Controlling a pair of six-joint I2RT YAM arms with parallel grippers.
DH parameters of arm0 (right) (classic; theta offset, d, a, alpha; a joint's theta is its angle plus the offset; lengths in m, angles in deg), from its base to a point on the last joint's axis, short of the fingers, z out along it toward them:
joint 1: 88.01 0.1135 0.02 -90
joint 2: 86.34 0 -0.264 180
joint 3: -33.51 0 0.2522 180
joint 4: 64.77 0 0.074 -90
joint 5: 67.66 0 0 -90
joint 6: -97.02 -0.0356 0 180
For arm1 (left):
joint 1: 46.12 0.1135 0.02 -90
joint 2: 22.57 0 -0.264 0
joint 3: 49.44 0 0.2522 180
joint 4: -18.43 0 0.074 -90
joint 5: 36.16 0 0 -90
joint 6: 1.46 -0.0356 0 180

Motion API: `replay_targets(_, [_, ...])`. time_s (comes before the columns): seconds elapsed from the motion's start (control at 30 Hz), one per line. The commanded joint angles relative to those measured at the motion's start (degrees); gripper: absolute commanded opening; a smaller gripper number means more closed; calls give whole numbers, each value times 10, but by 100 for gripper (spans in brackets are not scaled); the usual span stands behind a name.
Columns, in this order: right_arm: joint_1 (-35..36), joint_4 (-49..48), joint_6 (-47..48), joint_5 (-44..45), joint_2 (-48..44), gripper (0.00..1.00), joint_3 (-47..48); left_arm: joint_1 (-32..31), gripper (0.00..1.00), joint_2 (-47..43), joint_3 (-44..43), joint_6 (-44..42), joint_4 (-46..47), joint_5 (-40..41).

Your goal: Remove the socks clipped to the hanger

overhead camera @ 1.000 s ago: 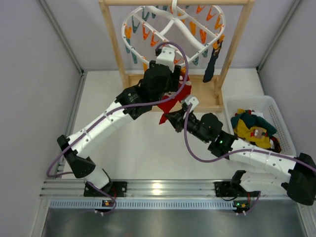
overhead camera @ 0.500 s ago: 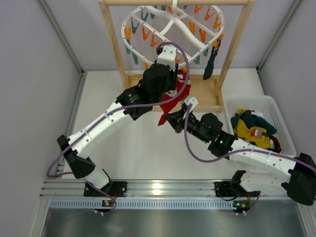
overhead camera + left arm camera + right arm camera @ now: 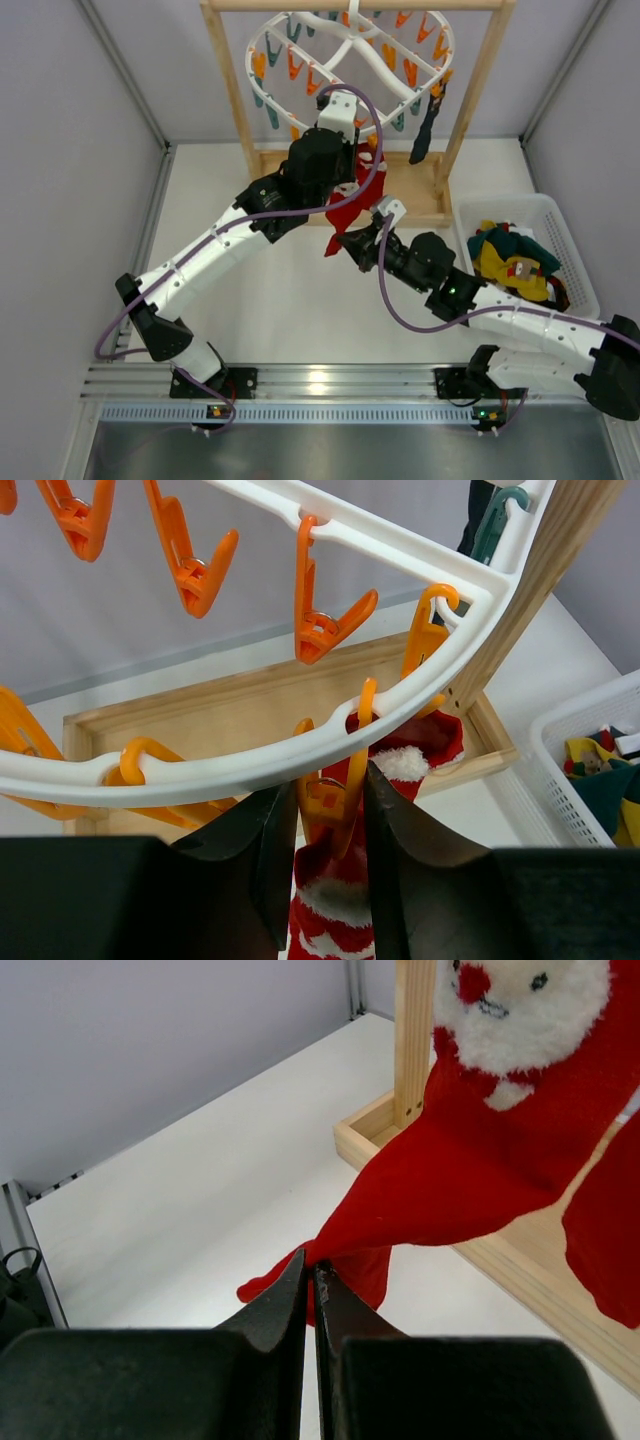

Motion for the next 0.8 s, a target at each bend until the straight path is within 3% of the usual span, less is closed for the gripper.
replay_targets(0.0, [-8, 0, -4, 10, -34, 0, -20, 10, 0, -17, -4, -1, 48, 7])
replay_targets(0.47, [-9, 47, -13, 49, -110, 0, -66, 13, 0, -15, -2, 10, 48, 11])
replay_targets(0.67, [-15, 179, -19, 175, -152, 0, -26, 13, 0, -32, 8, 24, 46, 14])
replay_targets(0.7, [-23, 205, -25, 213, -159, 0, -8, 13, 10, -37, 16, 27, 46, 14])
replay_targets(0.77, [-58, 308, -40, 239, -174, 0, 18, 13, 21, -51, 25, 30, 47, 13])
